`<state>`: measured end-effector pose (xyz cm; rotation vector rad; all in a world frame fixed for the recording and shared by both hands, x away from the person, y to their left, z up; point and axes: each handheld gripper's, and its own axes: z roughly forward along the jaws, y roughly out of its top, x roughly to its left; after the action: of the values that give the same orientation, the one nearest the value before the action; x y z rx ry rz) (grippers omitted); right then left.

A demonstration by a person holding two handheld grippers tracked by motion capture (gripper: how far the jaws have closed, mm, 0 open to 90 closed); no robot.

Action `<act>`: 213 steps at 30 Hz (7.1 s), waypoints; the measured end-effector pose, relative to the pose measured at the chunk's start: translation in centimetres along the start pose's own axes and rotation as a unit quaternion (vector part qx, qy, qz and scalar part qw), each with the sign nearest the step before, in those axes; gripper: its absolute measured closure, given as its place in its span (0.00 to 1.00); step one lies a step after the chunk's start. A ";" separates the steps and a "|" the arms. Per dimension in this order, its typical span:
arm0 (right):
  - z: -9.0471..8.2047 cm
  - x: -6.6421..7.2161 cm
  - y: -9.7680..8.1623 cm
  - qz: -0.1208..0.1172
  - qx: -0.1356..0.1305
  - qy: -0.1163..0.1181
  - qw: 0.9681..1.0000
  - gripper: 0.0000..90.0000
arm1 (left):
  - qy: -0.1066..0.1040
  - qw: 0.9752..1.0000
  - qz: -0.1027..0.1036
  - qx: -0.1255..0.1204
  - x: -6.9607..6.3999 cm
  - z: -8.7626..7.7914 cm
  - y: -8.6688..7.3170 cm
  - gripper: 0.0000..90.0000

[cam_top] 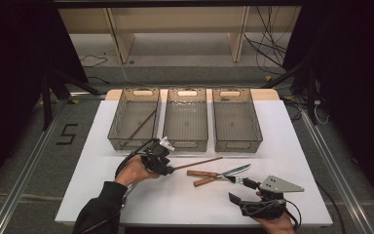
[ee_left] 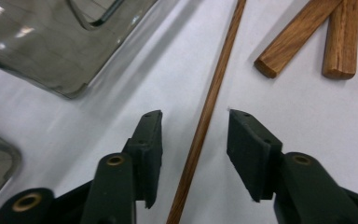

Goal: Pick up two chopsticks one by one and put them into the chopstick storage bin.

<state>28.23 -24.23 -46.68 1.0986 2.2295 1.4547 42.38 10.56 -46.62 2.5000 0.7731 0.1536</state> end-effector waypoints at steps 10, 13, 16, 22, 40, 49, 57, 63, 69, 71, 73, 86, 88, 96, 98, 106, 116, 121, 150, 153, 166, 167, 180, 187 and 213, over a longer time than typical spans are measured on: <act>0.1 0.0 0.0 0.000 0.003 0.000 1.000 0.27 | -0.004 1.000 0.024 0.018 -0.2 0.6 0.2 0.75; 0.1 0.0 0.0 0.000 0.004 0.000 1.000 0.27 | 0.001 0.999 0.027 0.020 -0.3 0.6 0.2 0.80; 0.1 0.0 0.0 -0.001 0.003 -0.001 1.000 0.27 | -0.001 0.999 0.037 0.026 -0.5 0.6 0.2 0.82; 0.1 0.0 0.0 0.000 0.004 -0.001 1.000 0.27 | -0.007 0.997 0.064 0.034 -1.2 0.6 0.3 0.90; 0.1 0.0 0.0 0.001 0.003 -0.001 1.000 0.28 | -0.014 0.993 0.113 0.041 -1.7 0.5 0.3 0.94; 0.0 0.0 0.0 0.000 0.003 0.000 1.000 0.28 | -0.013 0.993 0.108 0.041 -1.7 0.0 0.3 0.94; 0.0 0.0 0.0 0.001 0.003 0.000 1.000 0.28 | -0.011 0.993 0.111 0.040 -1.5 -1.0 0.2 0.94; 0.1 0.0 0.0 0.000 0.003 0.001 1.000 0.28 | -0.016 0.993 0.109 0.032 -1.7 -2.1 0.1 0.94; 0.1 -0.1 0.0 0.001 0.003 0.001 1.000 0.28 | -0.021 0.993 0.111 0.020 -1.7 -3.3 0.0 0.94; 0.1 -0.1 0.0 0.000 0.003 0.001 1.000 0.28 | -0.023 0.994 0.107 0.007 -1.9 -3.8 0.1 0.94; 0.1 -0.1 0.0 -0.001 0.003 0.001 1.000 0.28 | -0.026 0.994 0.109 -0.004 -2.0 -4.4 0.2 0.94; 0.1 0.0 0.0 0.000 0.003 0.000 1.000 0.28 | 0.003 0.994 0.048 -0.094 -0.9 -7.9 0.5 0.94; 0.1 0.0 0.0 0.001 0.002 0.000 1.000 0.28 | 0.016 0.994 0.031 -0.103 -0.2 -8.2 0.4 0.94; 0.2 0.0 0.0 0.001 0.002 0.000 1.000 0.28 | 0.030 0.990 -0.046 -0.128 3.4 -8.7 -0.4 0.94; 0.1 0.0 0.0 0.002 0.002 0.000 1.000 0.28 | 0.035 0.989 -0.058 -0.132 4.3 -8.8 -0.5 0.94; 0.1 -0.1 0.0 0.003 0.001 0.000 1.000 0.28 | 0.056 0.984 -0.095 -0.140 7.2 -10.2 -0.6 0.94; 0.2 0.0 0.0 0.003 0.002 0.002 1.000 0.28 | 0.082 0.978 -0.132 -0.138 10.4 -11.4 -0.6 0.94; 0.2 -0.1 0.0 0.004 0.002 0.003 1.000 0.28 | 0.093 0.976 -0.146 -0.134 11.6 -11.6 -0.7 0.94; 0.2 -0.1 0.0 0.004 0.001 0.005 1.000 0.28 | 0.133 0.973 -0.168 -0.088 15.8 -10.1 -2.1 0.94; 0.2 -0.1 0.0 0.004 0.002 0.006 1.000 0.28 | 0.137 0.972 -0.169 -0.086 15.8 -10.0 -2.1 0.94; 0.1 0.0 0.1 0.004 0.000 0.004 1.000 0.28 | 0.135 0.966 -0.190 -0.113 14.6 -11.3 -1.3 0.53; 0.1 0.0 0.1 0.004 0.000 0.004 1.000 0.28 | 0.134 0.965 -0.193 -0.116 14.3 -11.5 -1.2 0.48; 0.1 0.0 0.1 0.004 0.001 0.003 1.000 0.28 | 0.120 0.966 -0.185 -0.132 9.2 -12.7 -2.0 0.29; 0.2 0.1 0.0 0.002 0.000 0.004 1.000 0.28 | 0.125 0.966 -0.179 -0.135 6.2 -12.5 -3.3 0.26; 0.0 -0.1 -0.2 0.002 -0.002 0.005 1.000 0.28 | 0.116 0.972 -0.180 -0.102 2.8 -9.9 -7.2 0.17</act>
<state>28.23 -24.28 -46.85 1.0979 2.2321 1.4696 38.64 21.54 -41.81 2.1322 1.2265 0.3808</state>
